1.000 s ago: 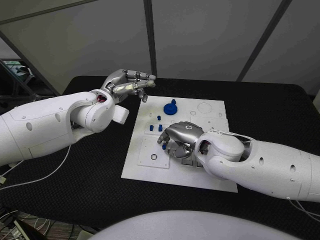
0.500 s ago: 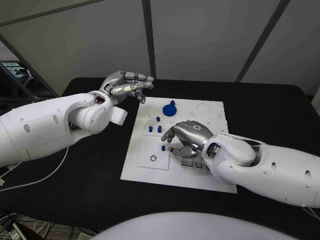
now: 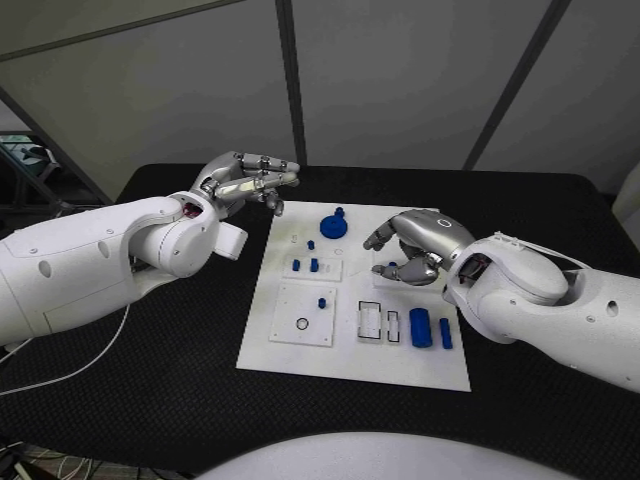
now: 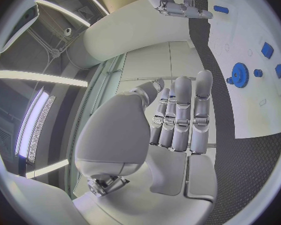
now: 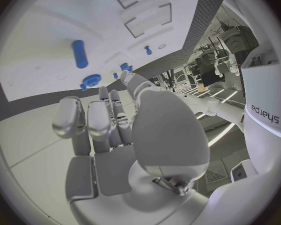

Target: Assemble the parts on the task board

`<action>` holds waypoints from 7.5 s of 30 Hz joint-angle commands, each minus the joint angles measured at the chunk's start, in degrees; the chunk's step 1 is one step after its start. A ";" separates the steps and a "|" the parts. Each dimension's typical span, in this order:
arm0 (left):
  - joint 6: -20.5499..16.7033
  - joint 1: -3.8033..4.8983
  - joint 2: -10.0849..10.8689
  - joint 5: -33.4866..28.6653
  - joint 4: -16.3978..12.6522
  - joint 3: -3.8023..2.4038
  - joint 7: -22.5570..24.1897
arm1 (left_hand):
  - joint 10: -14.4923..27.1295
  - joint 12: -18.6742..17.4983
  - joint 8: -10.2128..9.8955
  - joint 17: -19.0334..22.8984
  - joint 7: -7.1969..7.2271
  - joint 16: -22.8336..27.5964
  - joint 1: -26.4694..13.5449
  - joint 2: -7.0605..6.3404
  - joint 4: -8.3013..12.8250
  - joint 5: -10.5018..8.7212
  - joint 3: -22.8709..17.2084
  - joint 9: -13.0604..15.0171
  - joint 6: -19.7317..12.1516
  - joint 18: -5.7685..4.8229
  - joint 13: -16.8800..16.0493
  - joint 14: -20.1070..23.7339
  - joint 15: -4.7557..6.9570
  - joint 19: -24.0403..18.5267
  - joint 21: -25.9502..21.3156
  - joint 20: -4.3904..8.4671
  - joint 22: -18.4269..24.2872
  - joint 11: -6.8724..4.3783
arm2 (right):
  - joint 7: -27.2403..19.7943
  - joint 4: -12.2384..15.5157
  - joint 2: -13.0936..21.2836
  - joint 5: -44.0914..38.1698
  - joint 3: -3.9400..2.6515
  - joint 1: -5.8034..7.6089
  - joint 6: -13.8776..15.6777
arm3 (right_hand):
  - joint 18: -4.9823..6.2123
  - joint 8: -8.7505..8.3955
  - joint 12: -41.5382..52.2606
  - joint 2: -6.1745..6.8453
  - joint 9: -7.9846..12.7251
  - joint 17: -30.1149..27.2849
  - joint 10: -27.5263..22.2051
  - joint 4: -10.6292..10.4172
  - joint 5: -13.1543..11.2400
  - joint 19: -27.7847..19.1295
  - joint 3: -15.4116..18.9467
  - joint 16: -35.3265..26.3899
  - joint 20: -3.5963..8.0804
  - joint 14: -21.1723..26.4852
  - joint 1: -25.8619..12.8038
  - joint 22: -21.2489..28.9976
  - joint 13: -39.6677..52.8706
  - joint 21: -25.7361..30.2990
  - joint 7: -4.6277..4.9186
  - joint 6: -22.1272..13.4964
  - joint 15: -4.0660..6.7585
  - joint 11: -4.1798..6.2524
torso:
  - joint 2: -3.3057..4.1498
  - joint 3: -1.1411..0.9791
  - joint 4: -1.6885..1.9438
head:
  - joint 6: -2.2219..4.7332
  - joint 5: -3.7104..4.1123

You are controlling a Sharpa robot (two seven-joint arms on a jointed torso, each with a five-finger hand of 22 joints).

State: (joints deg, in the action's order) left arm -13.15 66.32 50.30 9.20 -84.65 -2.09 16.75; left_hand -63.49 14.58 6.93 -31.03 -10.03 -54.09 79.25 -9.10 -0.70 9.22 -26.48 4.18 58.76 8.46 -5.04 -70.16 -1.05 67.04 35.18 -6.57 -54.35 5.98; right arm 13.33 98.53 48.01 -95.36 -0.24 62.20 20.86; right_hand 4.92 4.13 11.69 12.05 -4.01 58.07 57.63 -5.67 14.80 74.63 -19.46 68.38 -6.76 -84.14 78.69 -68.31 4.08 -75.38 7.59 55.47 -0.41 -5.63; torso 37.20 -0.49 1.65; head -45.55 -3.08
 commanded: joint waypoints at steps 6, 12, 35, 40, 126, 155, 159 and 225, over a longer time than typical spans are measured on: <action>0.72 0.06 -0.08 -0.23 0.03 0.01 0.12 | 0.36 0.39 0.01 0.05 -0.44 0.37 -0.30 0.06 0.02 -0.30 0.31 -0.05 -0.10 1.95 -0.07 0.10 -0.10 -0.39 -0.23 -0.06 0.05 0.09 | 2.86 -1.57 1.04 0.01 -0.35 0.34 -8.89 | 0.55 -0.27 1.44 -0.33 0.04 -0.49 -1.74 -0.44 -0.21 -0.75 3.06 -0.17 -0.18 -0.35 0.97 0.78 -0.08 0.77 -0.67 0.03 -0.39 -0.13 | 0.09 -0.02 0.17 | 0.27 0.31; 0.74 0.06 -0.07 -0.23 0.05 0.01 0.12 | 0.36 0.39 0.01 0.05 -0.44 0.37 -0.30 0.06 0.02 -0.30 0.31 -0.05 -0.10 1.95 -0.07 0.10 -0.10 -0.39 -0.23 -0.06 0.05 0.09 | 3.44 -2.09 1.01 -0.68 -0.39 0.37 -11.31 | 0.58 -0.16 1.95 -0.68 0.00 -0.67 -1.96 -0.53 -0.16 -0.80 3.53 -0.20 -0.19 -0.32 1.48 0.91 -0.06 0.89 -0.78 0.26 -0.39 -0.13 | 0.11 -0.03 0.13 | 0.15 0.19; 0.80 0.04 -0.09 -0.23 0.21 0.02 0.07 | 0.43 0.50 0.04 0.15 -0.45 0.34 -0.32 0.08 0.03 -0.30 0.40 -0.07 -0.13 1.95 -0.09 0.08 -0.12 -0.36 -0.28 -0.09 0.09 0.10 | 4.04 -2.90 0.32 -1.70 -0.37 0.36 -10.93 | -0.93 3.13 6.32 -6.16 -1.15 2.92 10.25 -0.77 -5.71 4.16 -3.78 3.62 1.73 -1.45 6.18 -5.73 0.33 -3.96 -0.61 10.12 1.87 2.71 | 0.13 -0.04 0.12 | -0.09 0.32; 0.79 0.04 -0.09 -0.23 0.23 0.02 0.06 | 0.43 0.50 0.04 0.15 -0.45 0.34 -0.32 0.08 0.03 -0.30 0.40 -0.07 -0.13 1.95 -0.09 0.08 -0.12 -0.36 -0.28 -0.09 0.09 0.10 | 4.97 -3.26 -0.01 -2.54 -0.37 0.35 -9.54 | -1.10 3.44 5.85 -6.24 -1.30 3.23 11.34 -0.54 -6.08 4.60 -4.38 3.97 1.96 -1.50 6.06 -6.45 0.40 -4.47 -0.84 10.93 2.07 2.96 | 0.10 -0.03 0.08 | -0.14 0.56; 0.97 -0.34 -1.24 -0.24 1.20 0.01 0.09 | 0.57 0.75 0.13 0.38 -0.46 0.30 -0.42 0.27 -0.03 -0.29 0.55 -0.10 -0.17 1.97 -0.12 0.06 -0.15 -0.31 -0.40 -0.14 0.17 0.11 | 1.23 -1.49 -14.16 0.35 3.56 -1.13 -13.28 | -1.34 2.92 3.10 -5.34 -1.23 3.49 12.19 0.64 -3.52 5.15 -6.84 4.65 1.92 -1.47 5.44 -7.57 0.31 -5.32 -0.30 10.78 1.83 2.57 | 0.12 0.00 0.12 | -1.97 -2.10; 1.19 -0.33 -1.25 -0.24 1.32 0.01 -0.05 | 0.57 0.75 0.13 0.38 -0.46 0.30 -0.42 0.27 -0.03 -0.29 0.55 -0.10 -0.17 1.97 -0.12 0.06 -0.15 -0.31 -0.40 -0.14 0.17 0.11 | -0.38 -1.89 -14.94 -0.49 5.61 -1.18 -5.23 | 1.00 -0.58 -2.43 -2.02 0.26 -5.07 -0.83 -0.76 -3.93 -2.21 0.04 -0.40 -0.39 1.11 0.43 2.11 -0.30 1.87 0.17 -2.20 -0.66 -0.47 | 0.03 0.01 0.05 | -2.03 -2.16; 1.25 -0.33 -1.25 -0.24 1.35 0.01 -0.08 | 0.57 0.75 0.13 0.38 -0.46 0.30 -0.42 0.27 -0.03 -0.29 0.55 -0.10 -0.17 1.97 -0.12 0.06 -0.15 -0.31 -0.40 -0.14 0.17 0.11 | -0.77 -1.79 -14.59 -0.29 5.62 -1.18 -1.99 | 1.30 -0.52 -1.73 -2.33 0.19 -6.49 -2.20 -0.74 -3.85 -3.11 1.51 -1.46 -0.53 1.35 0.82 3.60 -0.20 3.15 0.10 -2.79 -0.79 -0.64 | 0.07 -0.06 0.07 | -1.89 -2.12; 0.41 -1.87 0.76 -1.17 -0.42 0.35 0.43 | 0.71 0.92 0.17 0.55 -0.47 0.28 -0.54 0.31 -0.08 -0.29 0.71 -0.13 -0.24 1.98 -0.14 0.08 -0.17 -0.29 -0.50 -0.17 0.24 0.13 | 18.57 12.01 12.57 10.84 3.94 -7.18 3.17 | -3.51 15.83 65.01 -4.04 -8.15 20.81 22.87 -11.15 11.59 11.37 26.95 16.29 3.37 -3.78 -8.42 -16.61 66.83 -11.23 -2.58 2.72 3.56 5.04 | -0.79 0.04 -3.00 | -0.88 4.59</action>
State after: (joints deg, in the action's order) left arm -13.09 64.39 51.04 8.37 -84.99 -1.70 16.68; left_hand -63.31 15.25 6.93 -30.55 -10.23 -54.09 79.03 -8.88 -0.71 9.22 -26.16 4.11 58.55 8.45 -5.11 -70.16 -1.06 67.04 34.96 -6.57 -54.18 6.16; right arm 31.12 110.65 60.71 -83.46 3.70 55.07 24.14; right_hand 1.73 19.60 76.35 8.35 -12.11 74.93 80.06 -16.76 26.61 83.77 7.17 84.41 -3.18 -83.94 70.47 -74.93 70.87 -86.26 5.01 58.60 3.50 -0.71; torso 36.37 -0.48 -1.39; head -46.32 1.53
